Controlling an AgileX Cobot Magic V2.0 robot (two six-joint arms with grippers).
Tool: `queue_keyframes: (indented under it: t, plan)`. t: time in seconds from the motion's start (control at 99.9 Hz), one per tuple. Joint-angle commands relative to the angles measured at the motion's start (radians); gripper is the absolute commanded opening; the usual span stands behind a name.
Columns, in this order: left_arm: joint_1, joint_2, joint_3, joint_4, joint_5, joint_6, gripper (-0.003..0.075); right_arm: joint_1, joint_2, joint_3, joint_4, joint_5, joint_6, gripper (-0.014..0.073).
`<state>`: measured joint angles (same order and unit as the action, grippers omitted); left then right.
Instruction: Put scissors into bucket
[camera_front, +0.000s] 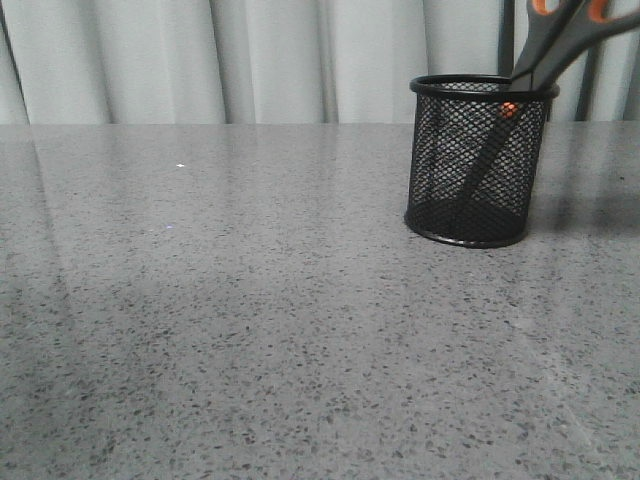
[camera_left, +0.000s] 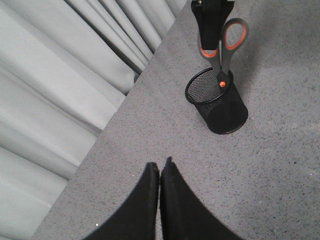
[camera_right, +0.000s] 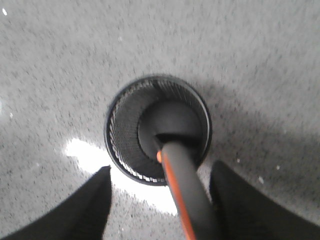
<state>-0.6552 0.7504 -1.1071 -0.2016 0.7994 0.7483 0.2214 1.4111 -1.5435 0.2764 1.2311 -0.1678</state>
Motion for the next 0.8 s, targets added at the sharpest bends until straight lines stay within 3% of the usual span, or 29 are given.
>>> queue_keyframes:
  t: [0.0,0.11,0.25,0.32,0.43,0.58,0.68,0.79]
  plan:
    - [0.001,-0.004,-0.025,-0.023,-0.085,-0.048,-0.0021,-0.001,-0.028,-0.073,0.011,-0.061,-0.001,0.0468]
    - [0.001,-0.004,-0.025,-0.022,-0.102,-0.058,-0.0021,-0.001,-0.028,-0.135,0.011,-0.068,-0.001,0.0469]
    - [0.001,-0.014,-0.022,0.044,-0.166,-0.176,-0.0021,-0.001,-0.042,-0.185,0.02,-0.068,-0.001,0.0427]
    - [0.001,-0.032,-0.006,0.114,-0.213,-0.273,-0.0021,-0.001,-0.069,-0.186,0.023,-0.066,-0.001,0.0288]
    - [0.001,-0.088,0.062,0.242,-0.276,-0.475,-0.0021,-0.001,-0.127,-0.158,0.029,-0.033,-0.009,-0.0067]
    - [0.001,-0.211,0.228,0.401,-0.329,-0.713,-0.0021,-0.001,-0.308,0.02,0.04,-0.127,-0.061,-0.0054]
    - [0.001,-0.336,0.381,0.459,-0.442,-0.807,-0.0021,-0.001,-0.494,0.245,0.04,-0.34,-0.126,-0.0054]
    - [0.001,-0.451,0.53,0.461,-0.528,-0.808,-0.0021,-0.001,-0.738,0.55,0.04,-0.569,-0.158,-0.0054]
